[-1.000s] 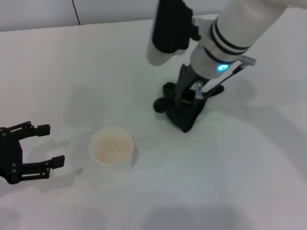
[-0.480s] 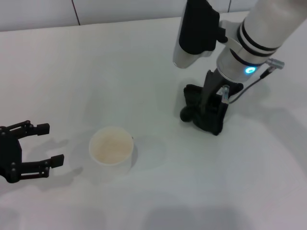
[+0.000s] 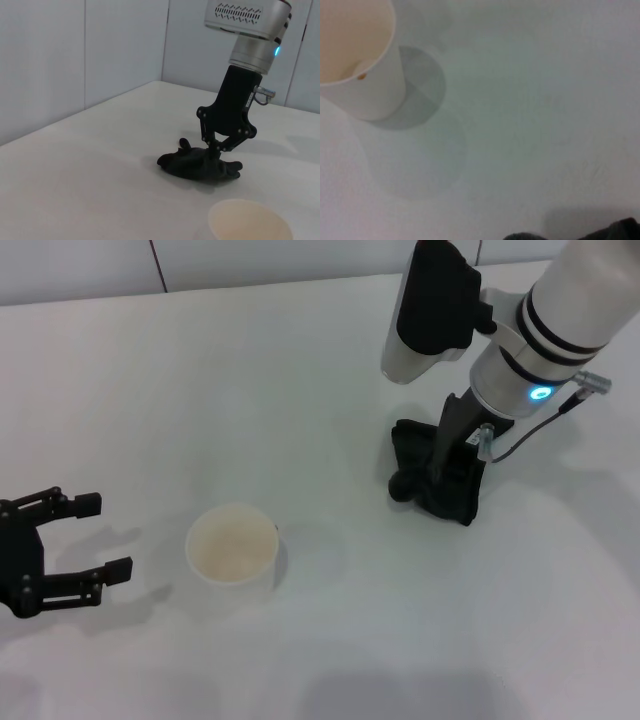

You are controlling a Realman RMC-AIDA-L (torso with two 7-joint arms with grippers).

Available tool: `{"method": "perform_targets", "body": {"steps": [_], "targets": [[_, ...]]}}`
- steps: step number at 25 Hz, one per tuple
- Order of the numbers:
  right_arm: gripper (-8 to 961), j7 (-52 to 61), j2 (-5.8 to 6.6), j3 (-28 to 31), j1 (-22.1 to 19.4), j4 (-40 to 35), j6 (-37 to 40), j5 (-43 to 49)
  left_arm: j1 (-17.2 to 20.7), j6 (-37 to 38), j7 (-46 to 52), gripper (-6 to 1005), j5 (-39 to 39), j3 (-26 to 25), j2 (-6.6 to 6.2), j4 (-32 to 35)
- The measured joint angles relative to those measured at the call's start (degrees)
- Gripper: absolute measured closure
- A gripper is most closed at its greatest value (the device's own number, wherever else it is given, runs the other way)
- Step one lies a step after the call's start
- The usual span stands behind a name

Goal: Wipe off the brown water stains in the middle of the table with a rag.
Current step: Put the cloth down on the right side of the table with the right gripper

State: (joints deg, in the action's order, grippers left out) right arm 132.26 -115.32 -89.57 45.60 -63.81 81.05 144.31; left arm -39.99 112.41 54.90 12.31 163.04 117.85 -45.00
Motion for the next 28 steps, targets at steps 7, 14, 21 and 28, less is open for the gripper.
{"method": "perform_targets", "body": {"steps": [7, 14, 21, 28], "targets": [[866, -0.4, -0.17, 0.0, -1.2, -0.1, -0.4, -0.5, 0.0, 0.0, 0.0, 125, 0.1, 0.0, 0.01, 0.0], [676, -1.9, -0.08, 0.9, -3.6, -1.9, -0.9, -3.0, -0.3, 0.0, -0.1, 125, 0.1, 0.0, 0.01, 0.0], [520, -8.6, 0.08, 11.3, -9.6, -10.0, 5.0, -9.1, -0.5, 0.0, 0.0, 125, 0.5, 0.0, -0.18, 0.0], [521, -13.6, 0.1, 16.9, -14.8, -15.3, 8.7, -11.2, -0.5, 0.0, 0.5, 125, 1.9, 0.0, -0.86, 0.2]]}}
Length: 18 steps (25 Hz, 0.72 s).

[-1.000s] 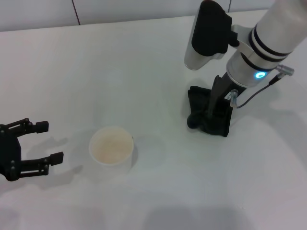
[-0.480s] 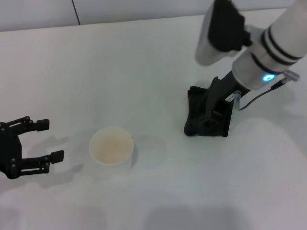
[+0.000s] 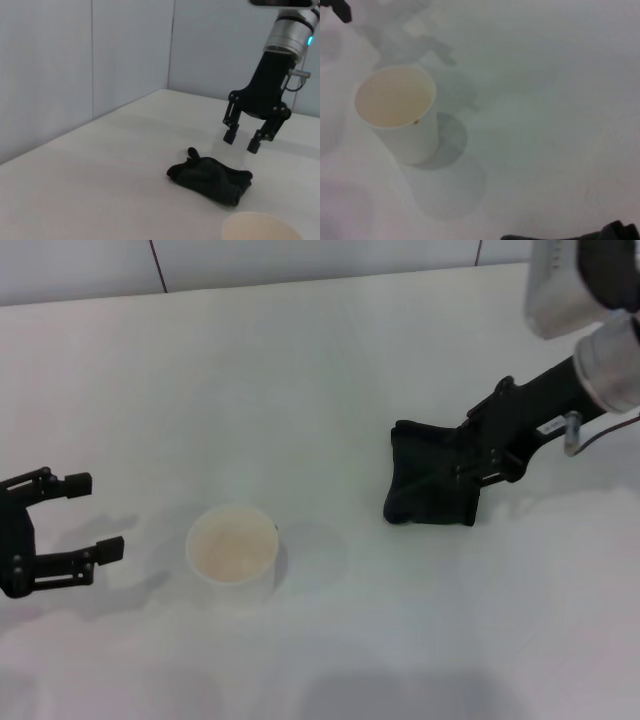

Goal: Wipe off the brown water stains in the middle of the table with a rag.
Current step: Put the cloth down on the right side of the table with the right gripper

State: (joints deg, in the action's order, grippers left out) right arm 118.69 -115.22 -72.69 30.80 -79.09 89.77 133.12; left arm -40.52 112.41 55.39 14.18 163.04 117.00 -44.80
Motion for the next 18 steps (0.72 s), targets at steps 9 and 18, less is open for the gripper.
{"method": "perform_targets", "body": {"steps": [9, 18], "targets": [[525, -11.9, 0.14, 10.7, -6.2, 0.5, 4.3, -12.2, 0.0, 0.1, 1.4, 125, 2.4, 0.0, -0.92, 0.5], [527, -17.0, 0.19, 12.5, -6.5, 6.9, 5.6, -15.2, -0.6, 0.2, 2.6, 125, 3.6, 0.0, -1.79, 3.4]]}}
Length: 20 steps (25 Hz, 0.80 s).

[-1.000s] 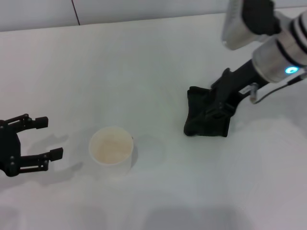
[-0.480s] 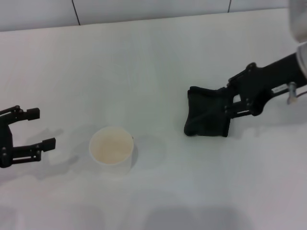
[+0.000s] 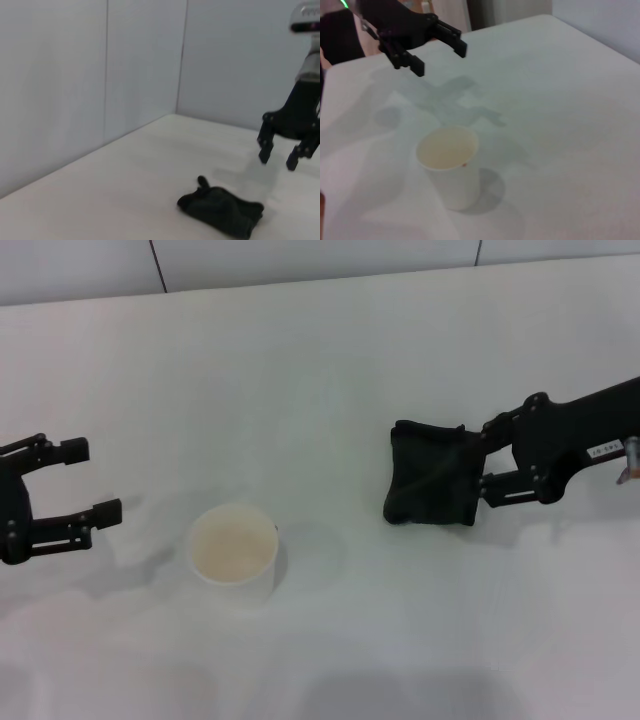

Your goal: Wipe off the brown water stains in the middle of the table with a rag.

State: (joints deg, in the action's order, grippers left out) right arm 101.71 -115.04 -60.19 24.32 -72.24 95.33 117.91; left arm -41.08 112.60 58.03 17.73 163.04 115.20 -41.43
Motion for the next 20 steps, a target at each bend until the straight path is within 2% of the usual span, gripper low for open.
{"method": "perform_targets", "body": {"steps": [6, 12, 20], "targets": [[526, -2.6, -0.14, 0.1, -1.8, 0.9, 0.1, -3.7, 0.2, 0.1, 0.5, 125, 0.1, 0.0, -1.93, 4.1], [531, -4.6, -0.09, 0.4, -3.7, 0.7, 1.2, -5.8, 0.8, 0.1, 0.6, 125, 0.0, 0.0, -2.01, 4.2], [531, -6.2, 0.03, 3.6, -6.9, 0.1, 2.7, -7.5, 2.0, 0.1, 0.6, 125, 0.1, 0.0, -2.13, 4.4]]}}
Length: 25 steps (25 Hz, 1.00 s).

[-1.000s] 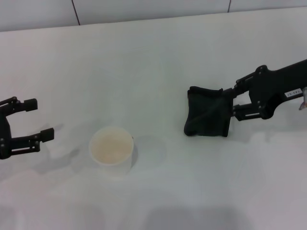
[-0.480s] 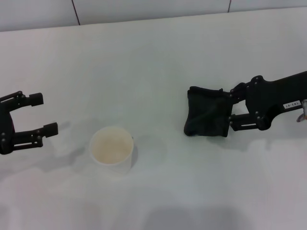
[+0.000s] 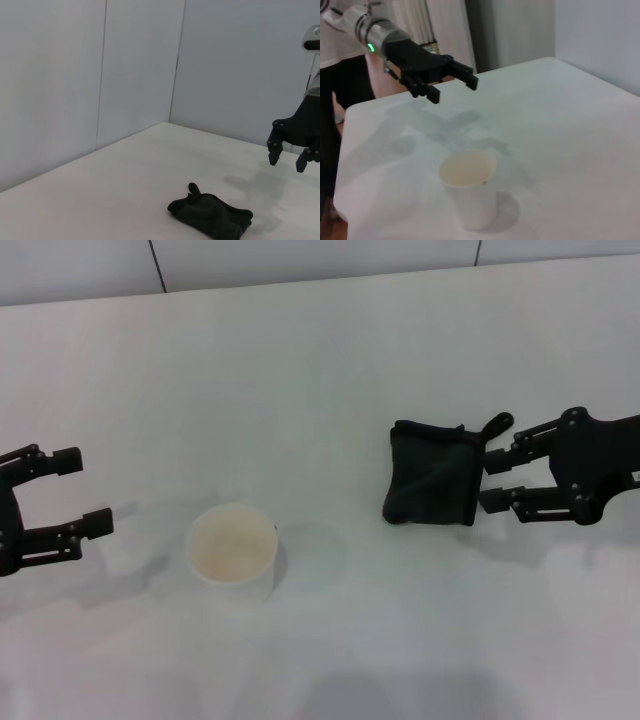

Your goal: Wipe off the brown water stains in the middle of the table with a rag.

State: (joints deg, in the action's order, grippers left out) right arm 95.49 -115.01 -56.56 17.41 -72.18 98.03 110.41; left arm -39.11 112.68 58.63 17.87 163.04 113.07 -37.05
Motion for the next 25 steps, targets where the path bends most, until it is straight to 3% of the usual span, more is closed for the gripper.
{"method": "perform_targets", "body": {"steps": [25], "targets": [[530, -0.9, -0.13, -0.1, -1.3, 0.2, -1.1, 0.9, -0.3, 0.0, -0.1, 125, -1.7, 0.0, 0.5, 0.0]]}}
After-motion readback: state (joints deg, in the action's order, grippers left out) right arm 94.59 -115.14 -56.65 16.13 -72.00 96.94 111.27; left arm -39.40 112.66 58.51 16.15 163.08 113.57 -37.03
